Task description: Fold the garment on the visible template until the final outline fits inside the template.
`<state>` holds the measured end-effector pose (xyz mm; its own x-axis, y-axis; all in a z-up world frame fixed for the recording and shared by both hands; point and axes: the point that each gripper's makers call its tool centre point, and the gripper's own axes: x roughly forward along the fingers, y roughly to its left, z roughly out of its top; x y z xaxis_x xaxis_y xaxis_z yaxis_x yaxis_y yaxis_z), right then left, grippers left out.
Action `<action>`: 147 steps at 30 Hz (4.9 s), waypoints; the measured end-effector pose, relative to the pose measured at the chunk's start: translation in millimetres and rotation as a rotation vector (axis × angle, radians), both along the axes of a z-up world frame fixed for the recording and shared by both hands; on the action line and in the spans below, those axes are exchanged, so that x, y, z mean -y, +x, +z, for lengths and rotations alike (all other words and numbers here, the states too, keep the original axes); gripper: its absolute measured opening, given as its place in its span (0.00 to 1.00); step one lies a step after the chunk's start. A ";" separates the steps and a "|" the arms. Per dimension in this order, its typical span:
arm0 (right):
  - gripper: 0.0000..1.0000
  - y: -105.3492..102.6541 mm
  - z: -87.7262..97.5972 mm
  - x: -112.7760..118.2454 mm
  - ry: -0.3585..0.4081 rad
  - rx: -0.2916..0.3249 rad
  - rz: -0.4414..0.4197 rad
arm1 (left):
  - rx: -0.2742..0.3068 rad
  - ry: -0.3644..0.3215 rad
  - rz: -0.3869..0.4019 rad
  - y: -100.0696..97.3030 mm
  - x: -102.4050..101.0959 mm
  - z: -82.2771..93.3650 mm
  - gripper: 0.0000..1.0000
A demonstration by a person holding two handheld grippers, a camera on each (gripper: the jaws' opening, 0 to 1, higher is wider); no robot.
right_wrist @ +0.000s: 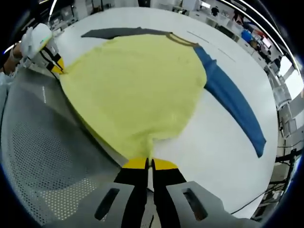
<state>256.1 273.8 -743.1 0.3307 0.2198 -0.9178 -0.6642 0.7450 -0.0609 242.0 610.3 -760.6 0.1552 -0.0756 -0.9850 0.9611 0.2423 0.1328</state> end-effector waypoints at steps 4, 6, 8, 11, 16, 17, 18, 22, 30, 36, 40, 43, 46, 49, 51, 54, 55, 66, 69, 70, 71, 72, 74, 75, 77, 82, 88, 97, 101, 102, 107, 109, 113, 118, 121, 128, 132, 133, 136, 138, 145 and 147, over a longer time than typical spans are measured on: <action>0.03 -2.7 -4.3 -0.4 -0.004 -0.008 0.003 | 0.003 0.004 -0.022 -1.1 -0.6 -1.4 0.00; 0.04 -3.6 -4.0 -0.7 -0.005 -0.007 0.011 | 0.004 0.007 -0.035 -0.8 -1.6 -1.6 0.01; 0.04 -4.0 -4.6 0.0 -0.013 -0.008 0.026 | -0.007 0.029 -0.049 -2.5 -5.5 -2.9 0.03; 0.05 -3.0 -4.5 2.9 -0.042 0.007 0.052 | 0.016 0.052 -0.080 -0.1 -9.3 -3.4 0.09; 0.06 -0.5 1.2 0.9 -0.054 0.028 0.065 | 0.054 0.069 -0.102 5.1 -13.6 2.8 0.21; 0.06 -0.1 2.6 0.0 -0.057 0.032 0.069 | 0.073 0.095 -0.132 7.2 -16.9 7.3 0.21; 0.07 0.7 3.6 -0.3 -0.059 0.036 0.071 | 0.083 0.105 -0.147 8.4 -18.1 9.8 0.20; 0.10 5.8 8.7 -2.5 -0.064 0.063 0.077 | 0.120 0.224 -0.195 15.5 -36.1 25.4 0.18; 0.10 4.5 9.1 -6.9 -0.058 0.064 0.079 | 0.224 0.418 -0.315 33.5 -59.7 60.2 0.22; 0.10 5.5 9.3 -4.1 -0.063 0.062 0.085 | 0.264 0.496 -0.387 40.7 -64.2 75.0 0.21; 0.10 9.4 11.8 -0.9 -0.071 0.064 0.086 | 0.267 0.532 -0.411 39.8 -69.7 79.3 0.21; 0.10 14.7 11.9 2.0 -0.075 0.065 0.083 | 0.286 0.560 -0.431 40.7 -71.3 87.4 0.22; 0.10 18.6 11.9 2.9 -0.075 0.070 0.083 | 0.300 0.544 -0.424 42.2 -66.8 94.8 0.22; 0.12 24.1 11.5 3.6 -0.056 0.082 0.069 | 0.315 0.541 -0.425 44.4 -63.7 95.9 0.23; 0.12 27.2 12.8 5.8 -0.052 0.091 0.063 | 0.310 0.549 -0.434 43.4 -62.7 95.6 0.24; 0.13 33.5 15.6 11.3 -0.035 0.112 0.043 | 0.303 0.543 -0.443 42.8 -60.2 94.0 0.24; 0.13 37.6 17.3 16.1 -0.027 0.127 0.027 | 0.306 0.548 -0.441 43.7 -60.0 94.3 0.25; 0.23 72.6 36.7 85.1 -0.041 0.250 -0.102 | 0.293 0.571 -0.387 43.8 -61.4 99.4 0.32; 0.26 82.6 41.4 105.2 -0.037 0.283 -0.132 | 0.284 0.574 -0.361 45.0 -61.9 100.2 0.35; 0.26 85.3 42.2 110.2 -0.032 0.291 -0.144 | 0.285 0.583 -0.344 46.1 -63.1 101.7 0.36; 0.27 88.6 42.8 115.7 -0.025 0.302 -0.157 | 0.282 0.587 -0.343 46.4 -63.5 102.4 0.37; 0.28 92.1 44.7 122.8 -0.013 0.317 -0.180 | 0.275 0.589 -0.322 46.4 -64.1 103.6 0.37; 0.29 95.4 47.2 134.1 -0.007 0.330 -0.209 | 0.271 0.587 -0.307 47.6 -63.0 104.7 0.39; 0.29 101.3 47.9 147.3 -0.001 0.345 -0.234 | 0.275 0.576 -0.291 49.4 -61.6 105.1 0.40; 0.30 105.6 51.7 159.6 0.021 0.364 -0.274 | 0.284 0.567 -0.256 50.9 -61.1 107.9 0.43; 0.32 114.8 55.6 194.0 0.086 0.381 -0.355 | 0.289 0.562 -0.140 56.6 -67.3 112.1 0.51; 0.32 124.8 54.9 218.5 0.113 0.391 -0.388 | 0.317 0.527 -0.020 69.2 -80.4 110.7 0.64; 0.31 143.9 52.6 239.8 0.138 0.395 -0.445 | 0.354 0.418 0.172 91.2 -108.0 105.9 0.70; 0.31 154.8 45.2 251.8 0.140 0.391 -0.479 | 0.353 0.407 0.220 96.9 -121.0 106.3 0.71; 0.31 158.0 43.3 255.7 0.137 0.393 -0.489 | 0.357 0.403 0.222 97.9 -121.8 107.4 0.71; 0.30 176.1 28.7 274.2 0.136 0.362 -0.546 | 0.351 0.382 0.262 95.2 -126.6 105.6 0.71; 0.29 187.3 27.8 283.9 0.124 0.360 -0.568 | 0.341 0.389 0.265 91.8 -126.4 104.2 0.70; 0.29 197.0 21.7 297.6 0.123 0.349 -0.607 | 0.341 0.377 0.272 88.0 -119.9 106.3 0.70; 0.28 201.5 5.2 310.9 0.113 0.316 -0.627 | 0.369 0.349 0.272 87.0 -103.7 115.6 0.71; 0.28 202.6 -1.8 316.1 0.108 0.311 -0.645 | 0.382 0.311 0.280 87.0 -95.1 119.1 0.73; 0.28 222.3 -14.1 317.7 0.129 0.288 -0.670 | 0.411 0.227 0.335 80.6 -81.3 131.4 0.81; 0.28 224.9 -16.9 320.2 0.118 0.281 -0.660 | 0.420 0.175 0.349 77.5 -71.5 139.4 0.86; 0.28 225.3 -17.6 320.8 0.120 0.277 -0.660 | 0.423 0.142 0.358 77.1 -66.7 142.1 0.87; 0.27 225.1 -21.0 322.5 0.114 0.266 -0.660 | 0.437 0.068 0.363 77.3 -55.9 149.2 0.90; 0.27 224.5 -23.7 323.2 0.120 0.258 -0.666 | 0.442 0.026 0.384 75.8 -52.2 155.1 0.91; 0.26 225.5 -23.1 324.1 0.120 0.262 -0.666 | 0.422 -0.150 0.430 69.5 -29.8 168.8 0.97; 0.25 226.7 -23.3 323.4 0.125 0.262 -0.663 | 0.411 -0.209 0.449 67.2 -22.3 172.4 0.99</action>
<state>482.9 -49.6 -766.5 0.6365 -0.0050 -0.7713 -0.0455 0.9980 -0.0441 309.2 632.5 -588.2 0.5779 -0.0998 -0.8100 0.6409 0.6700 0.3747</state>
